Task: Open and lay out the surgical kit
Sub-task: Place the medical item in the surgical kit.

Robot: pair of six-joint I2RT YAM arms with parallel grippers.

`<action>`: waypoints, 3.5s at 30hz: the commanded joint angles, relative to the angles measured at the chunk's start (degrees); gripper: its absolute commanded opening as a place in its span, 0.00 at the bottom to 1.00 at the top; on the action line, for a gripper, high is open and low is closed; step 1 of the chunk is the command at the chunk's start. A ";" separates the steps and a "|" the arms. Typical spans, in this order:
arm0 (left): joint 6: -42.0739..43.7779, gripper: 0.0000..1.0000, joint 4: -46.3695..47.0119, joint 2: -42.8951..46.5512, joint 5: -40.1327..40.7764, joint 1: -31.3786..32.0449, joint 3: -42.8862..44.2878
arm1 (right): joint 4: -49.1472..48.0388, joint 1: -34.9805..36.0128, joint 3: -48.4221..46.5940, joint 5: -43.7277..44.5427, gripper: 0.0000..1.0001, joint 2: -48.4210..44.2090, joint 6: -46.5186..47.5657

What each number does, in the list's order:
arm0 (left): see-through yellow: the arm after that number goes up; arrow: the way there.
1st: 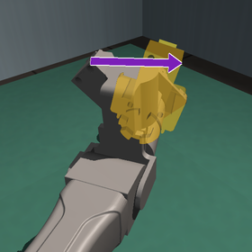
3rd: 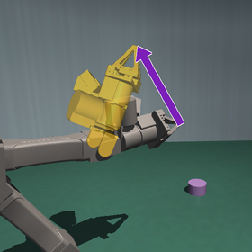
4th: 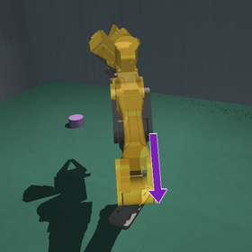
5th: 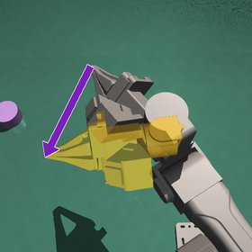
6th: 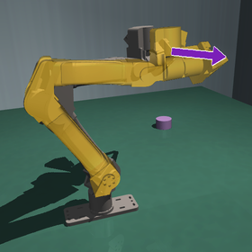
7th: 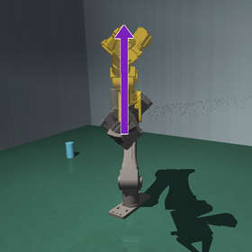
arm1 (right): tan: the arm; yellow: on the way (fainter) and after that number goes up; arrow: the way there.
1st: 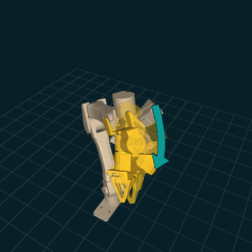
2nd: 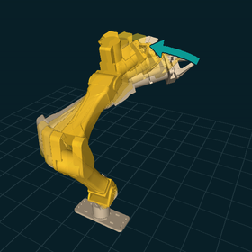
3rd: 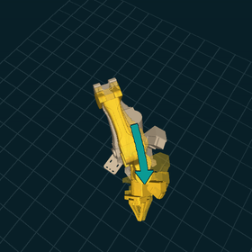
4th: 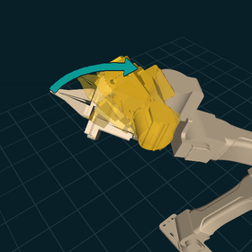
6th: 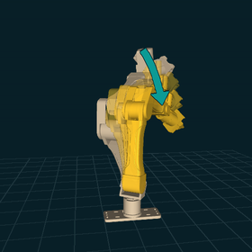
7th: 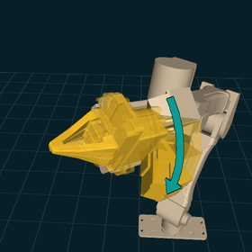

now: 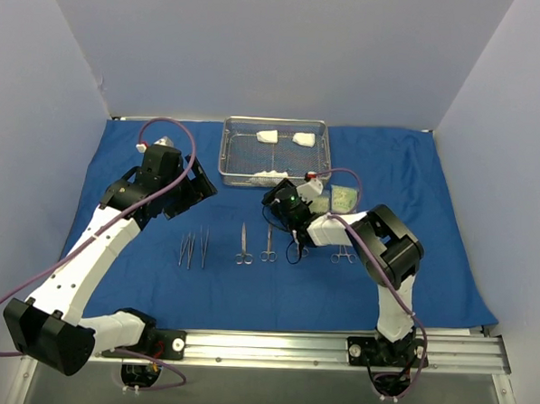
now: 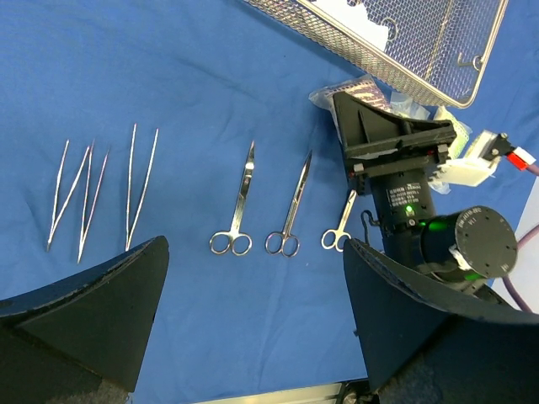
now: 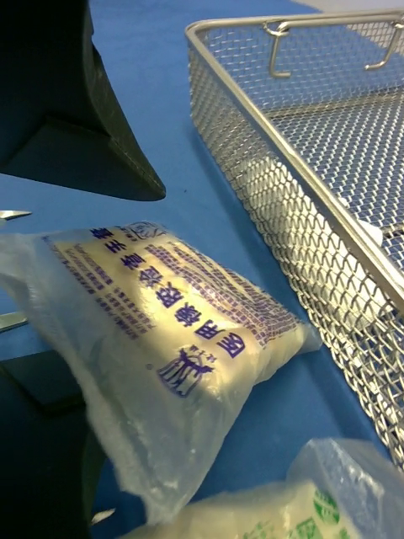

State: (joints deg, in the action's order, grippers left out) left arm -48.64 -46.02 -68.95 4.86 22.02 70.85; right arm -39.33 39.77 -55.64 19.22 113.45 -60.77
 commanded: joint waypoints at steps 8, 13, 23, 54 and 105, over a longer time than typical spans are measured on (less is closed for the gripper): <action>1.18 0.94 2.16 -0.40 -0.12 -0.31 0.87 | 14.53 4.61 2.99 4.94 0.65 -13.67 4.08; 1.18 0.94 2.34 -0.57 0.06 -0.31 0.78 | 20.52 7.69 3.43 5.30 0.68 -17.38 4.96; 0.92 0.94 9.00 -4.52 -4.86 -0.22 -2.28 | 27.74 4.55 2.64 5.32 0.78 -22.57 18.74; -1.46 0.70 38.55 -43.81 -20.24 5.31 8.51 | 19.03 -9.80 -6.33 -22.65 0.46 -7.54 43.64; 8.56 0.94 27.83 -25.98 -12.70 3.65 10.36 | 18.51 -16.83 -15.72 -31.16 0.86 -16.62 53.56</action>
State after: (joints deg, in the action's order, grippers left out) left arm -42.33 -16.25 -102.10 -11.07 27.24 80.99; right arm -19.14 22.87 -67.42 -7.38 93.80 -12.99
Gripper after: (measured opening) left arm 0.938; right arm 0.858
